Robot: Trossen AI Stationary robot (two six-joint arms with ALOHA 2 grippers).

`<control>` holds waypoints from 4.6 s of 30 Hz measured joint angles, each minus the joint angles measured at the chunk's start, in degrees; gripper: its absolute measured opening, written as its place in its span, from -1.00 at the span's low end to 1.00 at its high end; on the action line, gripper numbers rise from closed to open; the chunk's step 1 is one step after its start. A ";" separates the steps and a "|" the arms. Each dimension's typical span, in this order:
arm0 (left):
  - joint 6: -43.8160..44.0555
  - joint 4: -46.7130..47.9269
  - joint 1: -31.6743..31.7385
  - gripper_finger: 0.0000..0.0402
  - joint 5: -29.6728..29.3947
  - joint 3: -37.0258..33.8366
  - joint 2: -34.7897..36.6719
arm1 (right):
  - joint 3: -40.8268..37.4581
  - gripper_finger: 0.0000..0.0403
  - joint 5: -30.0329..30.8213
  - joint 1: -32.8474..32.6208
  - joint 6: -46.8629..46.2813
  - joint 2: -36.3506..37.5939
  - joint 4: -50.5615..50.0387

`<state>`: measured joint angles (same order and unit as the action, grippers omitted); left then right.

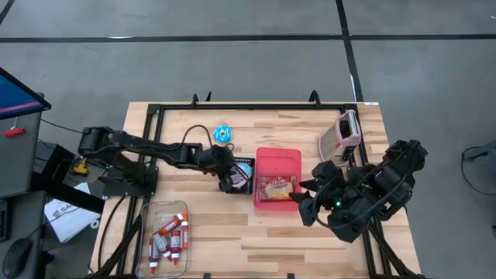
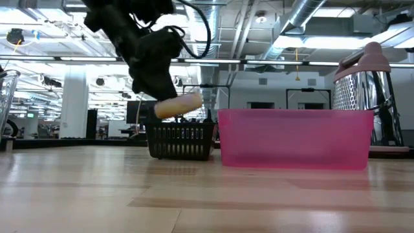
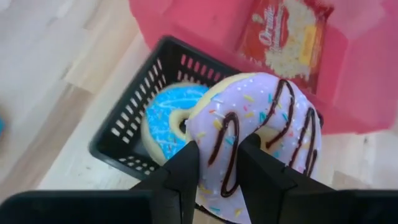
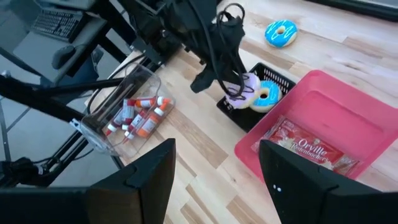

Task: Pick & Place Food Item
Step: Put the violet donut into the black bin

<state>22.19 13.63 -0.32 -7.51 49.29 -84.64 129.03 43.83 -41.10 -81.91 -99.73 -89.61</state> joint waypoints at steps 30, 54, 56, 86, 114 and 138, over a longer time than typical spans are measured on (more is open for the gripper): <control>-9.98 4.09 -0.48 -0.51 -2.69 6.06 -10.76 | -0.02 0.11 -0.43 0.00 1.31 0.80 -0.41; -10.83 1.45 -2.29 -0.36 -2.73 6.06 -10.71 | -0.02 0.11 -0.41 0.00 1.29 0.80 -0.41; -10.83 0.45 -2.29 -0.29 -2.57 6.06 -10.71 | -0.02 0.11 -0.41 -0.01 1.30 0.80 -0.41; -5.50 6.02 -3.48 -0.29 0.39 9.33 -10.66 | -0.02 0.11 -0.40 -0.17 1.98 0.78 -0.41; 2.78 10.21 -0.08 -0.43 5.08 10.59 -10.54 | -0.02 0.11 -0.22 -0.87 1.89 0.75 -0.41; 6.17 10.42 -0.92 -0.37 10.47 10.54 -10.23 | -0.04 0.11 -0.02 -2.51 0.32 0.75 -0.40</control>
<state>28.36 24.05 -1.24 2.96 59.84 -94.86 129.00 43.81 -43.61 -81.59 -98.98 -90.00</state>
